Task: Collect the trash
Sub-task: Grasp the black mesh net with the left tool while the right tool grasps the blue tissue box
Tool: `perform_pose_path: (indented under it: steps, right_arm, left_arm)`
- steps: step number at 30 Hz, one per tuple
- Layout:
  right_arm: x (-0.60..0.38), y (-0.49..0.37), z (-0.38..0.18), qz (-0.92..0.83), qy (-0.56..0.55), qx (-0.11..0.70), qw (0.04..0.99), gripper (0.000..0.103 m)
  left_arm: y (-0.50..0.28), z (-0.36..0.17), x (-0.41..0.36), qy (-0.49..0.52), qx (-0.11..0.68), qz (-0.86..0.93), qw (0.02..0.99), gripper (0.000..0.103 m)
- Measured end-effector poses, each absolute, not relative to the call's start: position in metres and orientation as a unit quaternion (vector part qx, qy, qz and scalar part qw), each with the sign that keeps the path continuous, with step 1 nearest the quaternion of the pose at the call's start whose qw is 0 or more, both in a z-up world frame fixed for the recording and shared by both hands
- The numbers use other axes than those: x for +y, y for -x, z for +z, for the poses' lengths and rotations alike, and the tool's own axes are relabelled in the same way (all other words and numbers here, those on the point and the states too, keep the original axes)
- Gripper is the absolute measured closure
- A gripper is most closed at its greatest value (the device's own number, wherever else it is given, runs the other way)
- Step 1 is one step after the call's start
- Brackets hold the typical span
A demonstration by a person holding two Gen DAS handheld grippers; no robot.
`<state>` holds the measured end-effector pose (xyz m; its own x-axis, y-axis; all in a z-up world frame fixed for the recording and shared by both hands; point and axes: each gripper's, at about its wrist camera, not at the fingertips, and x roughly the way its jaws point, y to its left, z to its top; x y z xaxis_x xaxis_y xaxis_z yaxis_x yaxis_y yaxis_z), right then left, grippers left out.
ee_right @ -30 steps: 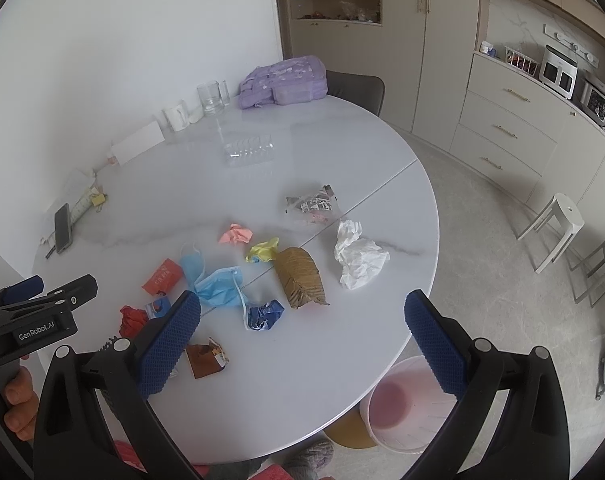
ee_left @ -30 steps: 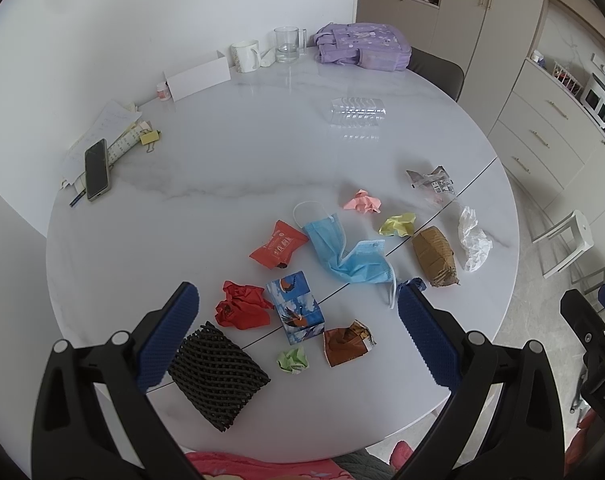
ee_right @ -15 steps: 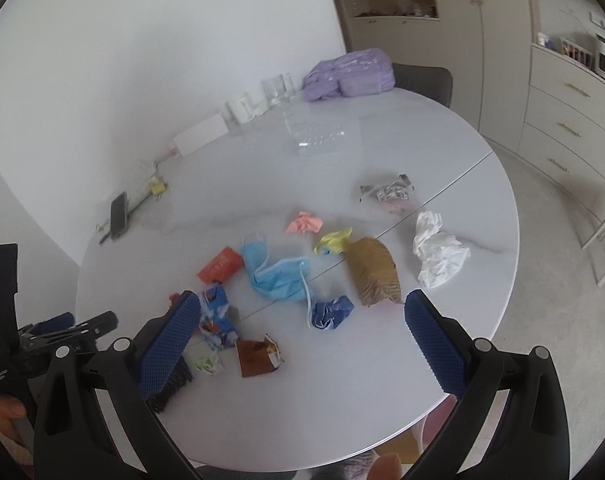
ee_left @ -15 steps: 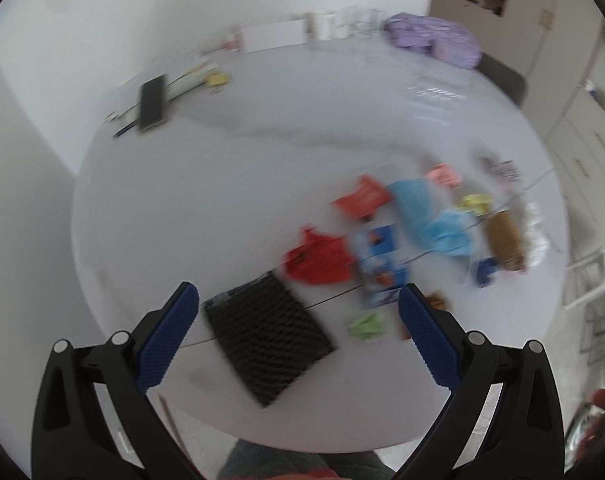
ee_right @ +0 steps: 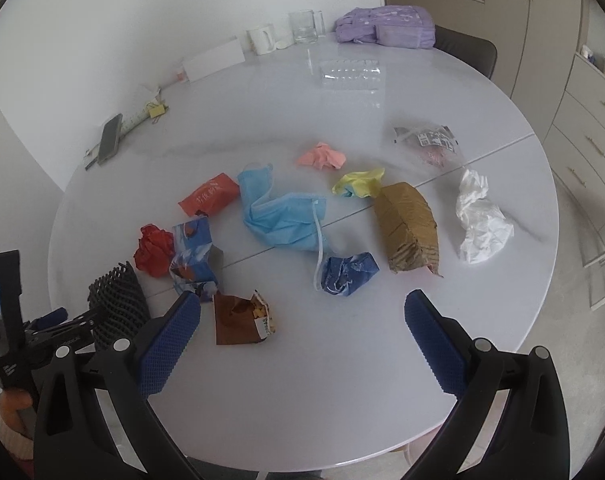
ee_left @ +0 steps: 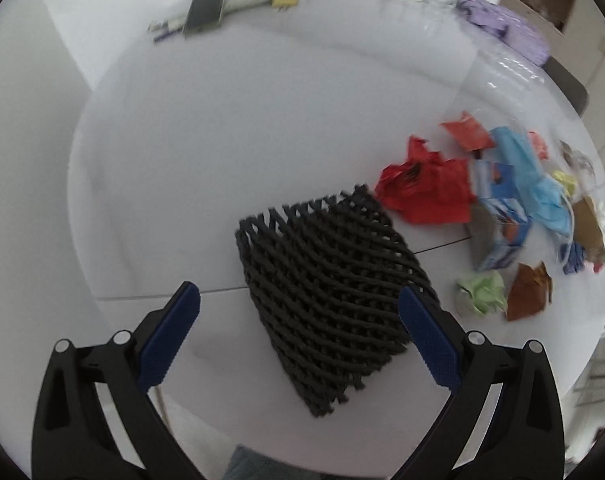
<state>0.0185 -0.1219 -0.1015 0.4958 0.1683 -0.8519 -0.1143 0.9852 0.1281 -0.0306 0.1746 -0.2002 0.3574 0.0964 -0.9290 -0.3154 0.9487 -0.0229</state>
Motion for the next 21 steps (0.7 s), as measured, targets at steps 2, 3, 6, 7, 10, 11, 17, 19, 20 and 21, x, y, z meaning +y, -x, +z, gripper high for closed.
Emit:
perform_pose_path:
  steps: [2,3,6,7,10,11,17,19,20,21]
  right_arm:
    - [-0.118,-0.021,-0.102,0.092,-0.025,0.496,0.863,0.002]
    - [-0.114,-0.022,-0.102,0.090,-0.018,0.496,0.864,0.002]
    - [-0.105,-0.024,-0.102,0.087,-0.002,0.491,0.867,0.002]
    - [-0.100,-0.025,-0.101,0.093,0.001,0.487,0.868,0.002]
    - [-0.086,-0.027,-0.101,0.112,0.006,0.483,0.868,0.002]
    - [-0.079,-0.029,-0.103,0.122,0.005,0.485,0.866,0.002]
    - [-0.046,-0.054,-0.129,0.134,0.002,0.513,0.848,0.002]
    - [-0.030,-0.068,-0.143,0.141,0.014,0.534,0.834,0.002]
    - [-0.025,-0.072,-0.148,0.143,0.018,0.539,0.830,0.002]
    - [-0.018,-0.077,-0.154,0.148,0.023,0.545,0.825,0.002]
  left_arm:
    - [0.027,-0.212,0.178,0.119,0.562,0.128,0.808,0.013]
    - [0.027,-0.216,0.178,0.127,0.566,0.125,0.805,0.019]
    - [0.023,-0.229,0.175,0.155,0.574,0.119,0.795,0.029]
    - [0.024,-0.229,0.174,0.157,0.569,0.126,0.798,0.031]
    - [0.027,-0.226,0.171,0.154,0.555,0.128,0.807,0.044]
    - [0.029,-0.223,0.170,0.150,0.551,0.125,0.811,0.048]
    - [0.028,-0.217,0.185,0.160,0.545,0.104,0.816,0.087]
    - [0.027,-0.218,0.189,0.169,0.548,0.095,0.814,0.088]
    - [0.028,-0.217,0.191,0.169,0.548,0.090,0.815,0.088]
    - [0.028,-0.215,0.193,0.165,0.547,0.081,0.817,0.089]
